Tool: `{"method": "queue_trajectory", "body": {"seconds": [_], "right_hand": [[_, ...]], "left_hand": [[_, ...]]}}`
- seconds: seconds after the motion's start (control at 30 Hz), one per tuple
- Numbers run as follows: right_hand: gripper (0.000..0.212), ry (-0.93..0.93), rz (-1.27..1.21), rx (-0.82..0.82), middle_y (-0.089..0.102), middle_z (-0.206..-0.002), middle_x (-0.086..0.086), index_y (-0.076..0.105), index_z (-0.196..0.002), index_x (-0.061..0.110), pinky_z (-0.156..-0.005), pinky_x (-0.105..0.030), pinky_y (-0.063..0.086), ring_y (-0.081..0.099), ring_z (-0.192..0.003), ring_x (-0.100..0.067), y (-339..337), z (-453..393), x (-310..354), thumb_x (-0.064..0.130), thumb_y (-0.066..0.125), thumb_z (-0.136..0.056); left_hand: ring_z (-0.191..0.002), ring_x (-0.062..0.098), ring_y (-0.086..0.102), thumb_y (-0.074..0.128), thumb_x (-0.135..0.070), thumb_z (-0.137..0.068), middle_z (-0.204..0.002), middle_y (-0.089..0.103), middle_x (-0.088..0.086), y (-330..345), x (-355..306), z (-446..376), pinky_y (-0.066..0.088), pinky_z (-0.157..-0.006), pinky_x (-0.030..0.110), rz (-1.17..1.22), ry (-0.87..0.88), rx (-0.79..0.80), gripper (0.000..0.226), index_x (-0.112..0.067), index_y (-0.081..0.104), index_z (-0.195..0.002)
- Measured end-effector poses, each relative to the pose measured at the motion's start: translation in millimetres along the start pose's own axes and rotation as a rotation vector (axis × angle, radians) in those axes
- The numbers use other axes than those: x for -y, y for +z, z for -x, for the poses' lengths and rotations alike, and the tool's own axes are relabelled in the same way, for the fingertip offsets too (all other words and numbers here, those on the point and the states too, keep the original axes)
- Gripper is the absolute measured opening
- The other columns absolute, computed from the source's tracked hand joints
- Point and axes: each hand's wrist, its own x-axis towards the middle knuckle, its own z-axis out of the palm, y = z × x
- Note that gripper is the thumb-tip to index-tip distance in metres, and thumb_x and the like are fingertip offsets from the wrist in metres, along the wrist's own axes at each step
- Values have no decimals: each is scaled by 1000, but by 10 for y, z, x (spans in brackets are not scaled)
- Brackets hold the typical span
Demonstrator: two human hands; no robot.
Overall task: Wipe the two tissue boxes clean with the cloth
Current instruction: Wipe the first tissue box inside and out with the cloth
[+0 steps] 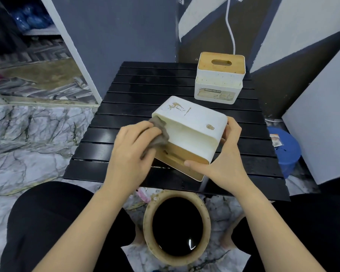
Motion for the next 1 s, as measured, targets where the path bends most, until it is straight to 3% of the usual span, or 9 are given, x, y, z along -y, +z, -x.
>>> {"method": "queue_trajectory", "body": {"seconds": [0.07,0.13,0.23,0.4,0.53,0.63,0.73,0.8,1.0], "right_hand": [[122,4,2,9,35,-142,24,18,-144,31,-99,-4,38,40,-131,12,3,-3,-13,9,101,-57],[122,-1,5,13,35,-141,25,18,-144,28,-99,-4,39,41,-130,13,10,-5,-20,9,101,-57],[119,-4,-3,0,36,-139,27,20,-143,26,-97,-5,41,43,-128,15,11,-7,-1,5,100,-57],[107,20,-44,-25,44,-137,29,19,-138,39,-93,-10,47,51,-126,9,37,-5,-1,9,94,-67],[58,204,110,203,49,-99,24,41,-113,36,-83,-1,44,55,-123,-9,-74,67,-158,-8,69,-91],[106,196,147,245,50,-91,25,19,-90,90,-79,1,42,50,-108,3,-58,31,-66,-8,61,-97],[101,57,25,10,49,-122,40,18,-129,60,-88,-8,48,55,-112,16,-41,2,-34,0,84,-81],[114,50,-7,11,42,-139,29,20,-141,39,-96,-10,46,48,-126,15,-23,15,-13,3,95,-64],[125,56,74,43,34,-144,25,16,-143,40,-99,-3,39,39,-132,14,-50,-6,-19,17,102,-56]], "left_hand": [[-110,34,58,59,8,-81,-126,64,9,-11,-7,-42,38,-105,28,-9,-77,28,42,-4,69,-120],[-111,35,56,59,8,-80,-129,62,8,17,-95,-66,40,-105,33,-13,-94,57,47,-5,67,-124],[-105,37,55,57,3,-79,-127,63,8,86,-358,-46,48,-89,51,-64,-78,79,47,-7,67,-123],[-85,32,50,61,-4,-80,-117,65,12,169,-916,104,49,-72,45,-185,-85,71,43,-6,67,-123],[-83,31,59,49,0,-90,-112,69,12,276,-1269,194,50,-70,41,-149,52,86,36,-7,71,-117],[-91,32,61,58,-3,-90,-119,69,11,306,-1162,197,50,-78,40,-117,124,56,33,-9,72,-120],[-97,30,53,65,-4,-85,-122,68,11,221,-859,176,49,-82,41,-71,136,38,39,-8,70,-123],[-97,31,50,67,0,-80,-125,65,10,143,-611,146,49,-85,42,-75,80,9,45,-6,69,-125],[-104,28,49,65,0,-84,-133,58,4,44,-140,104,42,-95,31,-1,-160,-1,51,-12,64,-133]]}}
